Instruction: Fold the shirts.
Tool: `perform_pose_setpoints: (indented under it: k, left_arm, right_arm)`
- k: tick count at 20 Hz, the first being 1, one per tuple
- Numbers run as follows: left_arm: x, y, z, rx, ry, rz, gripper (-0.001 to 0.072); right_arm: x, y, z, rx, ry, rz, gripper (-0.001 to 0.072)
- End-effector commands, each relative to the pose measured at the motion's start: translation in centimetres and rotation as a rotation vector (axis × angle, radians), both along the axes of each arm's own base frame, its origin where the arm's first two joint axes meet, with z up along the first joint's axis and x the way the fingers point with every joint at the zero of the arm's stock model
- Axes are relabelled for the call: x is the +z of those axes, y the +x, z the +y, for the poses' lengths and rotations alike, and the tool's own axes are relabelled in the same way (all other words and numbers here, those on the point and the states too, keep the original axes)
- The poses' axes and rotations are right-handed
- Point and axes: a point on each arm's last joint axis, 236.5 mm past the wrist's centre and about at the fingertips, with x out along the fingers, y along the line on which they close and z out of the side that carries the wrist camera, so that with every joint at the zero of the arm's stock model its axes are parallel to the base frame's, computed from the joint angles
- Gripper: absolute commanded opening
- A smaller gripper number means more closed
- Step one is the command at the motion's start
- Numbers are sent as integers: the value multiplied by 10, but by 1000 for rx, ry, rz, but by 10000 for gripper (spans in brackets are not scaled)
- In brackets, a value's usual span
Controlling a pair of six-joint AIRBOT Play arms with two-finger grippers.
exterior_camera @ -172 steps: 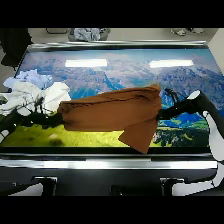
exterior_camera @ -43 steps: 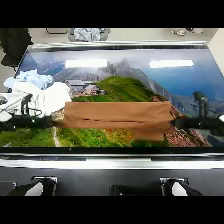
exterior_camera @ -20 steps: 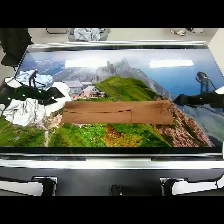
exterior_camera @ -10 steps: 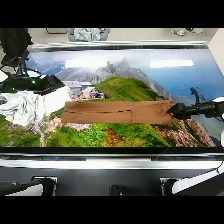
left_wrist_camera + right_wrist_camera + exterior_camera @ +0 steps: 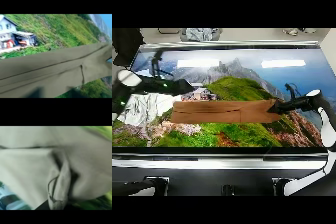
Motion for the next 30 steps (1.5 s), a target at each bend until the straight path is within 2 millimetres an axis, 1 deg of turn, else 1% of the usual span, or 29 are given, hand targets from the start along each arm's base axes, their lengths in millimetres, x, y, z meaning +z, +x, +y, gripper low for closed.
perform_pose_setpoints:
  k: [1, 2, 4, 5, 6, 8, 9, 11, 13, 15, 16, 18, 19, 20, 21, 22, 23, 25, 26, 27, 28, 29, 30]
  left_arm:
    - [-40, 2, -45, -21, 3, -7, 50]
    - [-61, -3, -66, -42, 4, 18, 44]
    - [-101, -19, -110, -81, -24, 119, 37]
    - [-117, -26, -130, -89, -51, 160, 36]
    - [-130, -27, -146, -78, -77, 180, 36]
    - [-147, -24, -178, -58, -129, 206, 36]
    - [-150, -26, -194, -66, -161, 233, 36]
    - [-149, -32, -231, -104, -219, 266, 36]
    - [-142, -33, -266, -132, -281, 277, 35]
    - [-137, -43, -298, -155, -355, 335, 35]
    - [-139, -49, -312, -151, -390, 386, 35]
    - [-147, -61, -336, -165, -439, 453, 35]
    - [-151, -65, -342, -172, -454, 480, 35]
    - [-153, -63, -342, -173, -459, 488, 34]
    - [-150, -55, -334, -189, -456, 459, 34]
    - [-141, -44, -321, -210, -455, 423, 33]
    - [-129, -30, -302, -222, -438, 380, 32]
    - [-97, 2, -245, -232, -335, 259, 32]
    - [-77, 18, -210, -222, -263, 188, 32]
    - [-58, 33, -175, -204, -189, 110, 31]
    - [-37, 47, -133, -157, -120, 50, 32]
    - [-15, 58, -95, -107, -77, 7, 32]
    - [7, 61, -65, -73, -62, -27, 32]
  right_arm:
    - [60, 7, 8, 10, -39, -129, 38]
    - [82, 3, 9, 12, -53, -159, 38]
    - [123, -10, 13, 22, -70, -208, 38]
    - [141, -17, 15, 23, -80, -231, 38]
    - [159, -24, 17, 23, -93, -259, 38]
    - [191, -38, 19, 7, -119, -304, 38]
    - [204, -45, 20, 3, -128, -327, 38]
    - [228, -62, 26, 14, -137, -361, 38]
    - [247, -75, 31, 10, -147, -396, 38]
    - [263, -83, 34, 3, -159, -439, 38]
    - [269, -88, 35, 2, -162, -449, 38]
    - [273, -94, 37, 11, -166, -455, 38]
    - [272, -92, 36, 7, -166, -456, 38]
    - [271, -90, 36, 4, -163, -455, 38]
    - [268, -88, 35, 4, -158, -445, 38]
    - [265, -84, 37, 7, -141, -439, 38]
    - [266, -78, 42, 8, -104, -448, 37]
    - [270, -58, 59, 10, -16, -483, 37]
    - [268, -49, 73, 23, 14, -493, 37]
    - [262, -40, 92, 44, 44, -494, 37]
    - [255, -32, 112, 64, 72, -490, 37]
    - [244, -23, 138, 87, 104, -474, 37]
    - [231, -16, 165, 111, 139, -456, 37]
